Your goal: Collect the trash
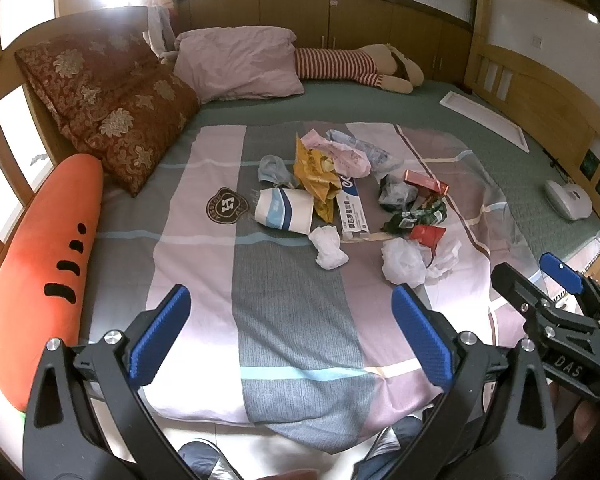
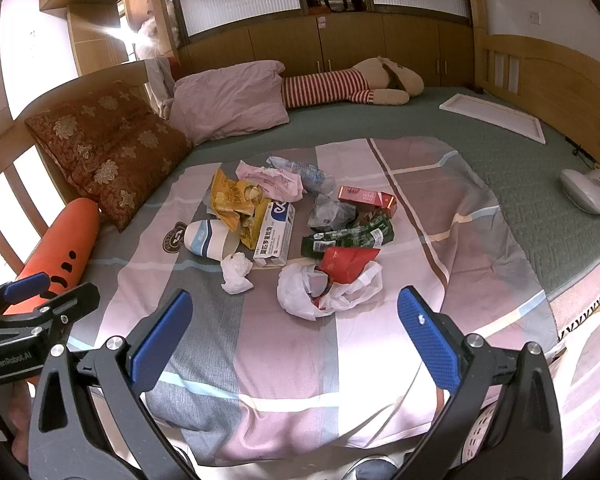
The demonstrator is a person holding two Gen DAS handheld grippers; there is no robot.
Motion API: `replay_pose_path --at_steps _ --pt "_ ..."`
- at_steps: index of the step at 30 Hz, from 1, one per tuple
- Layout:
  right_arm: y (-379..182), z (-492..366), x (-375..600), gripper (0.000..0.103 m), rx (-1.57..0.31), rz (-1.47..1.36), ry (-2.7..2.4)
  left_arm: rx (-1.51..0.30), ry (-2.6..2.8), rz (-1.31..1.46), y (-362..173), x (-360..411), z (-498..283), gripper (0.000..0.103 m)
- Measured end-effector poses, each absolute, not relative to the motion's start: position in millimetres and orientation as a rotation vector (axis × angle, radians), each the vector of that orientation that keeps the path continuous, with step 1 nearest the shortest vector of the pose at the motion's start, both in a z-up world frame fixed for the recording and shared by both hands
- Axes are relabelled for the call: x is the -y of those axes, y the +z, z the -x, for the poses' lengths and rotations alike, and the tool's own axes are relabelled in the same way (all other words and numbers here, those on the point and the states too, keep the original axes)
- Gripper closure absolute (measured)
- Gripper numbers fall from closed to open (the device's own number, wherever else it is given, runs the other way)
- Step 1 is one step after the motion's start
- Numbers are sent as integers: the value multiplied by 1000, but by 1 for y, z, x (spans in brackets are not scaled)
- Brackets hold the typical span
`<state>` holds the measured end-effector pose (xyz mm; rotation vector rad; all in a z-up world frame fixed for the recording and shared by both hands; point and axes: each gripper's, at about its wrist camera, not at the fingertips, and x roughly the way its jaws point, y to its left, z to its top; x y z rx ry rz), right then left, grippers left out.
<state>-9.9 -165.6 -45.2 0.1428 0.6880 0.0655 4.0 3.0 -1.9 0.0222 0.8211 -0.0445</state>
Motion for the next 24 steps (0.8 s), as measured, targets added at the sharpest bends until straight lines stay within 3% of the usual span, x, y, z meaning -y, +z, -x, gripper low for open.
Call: replay_pose_path --at_steps 24 --pt "-44 9 165 3 -693 -142 66 -821 -45 -20 -2 -3 -4 3"
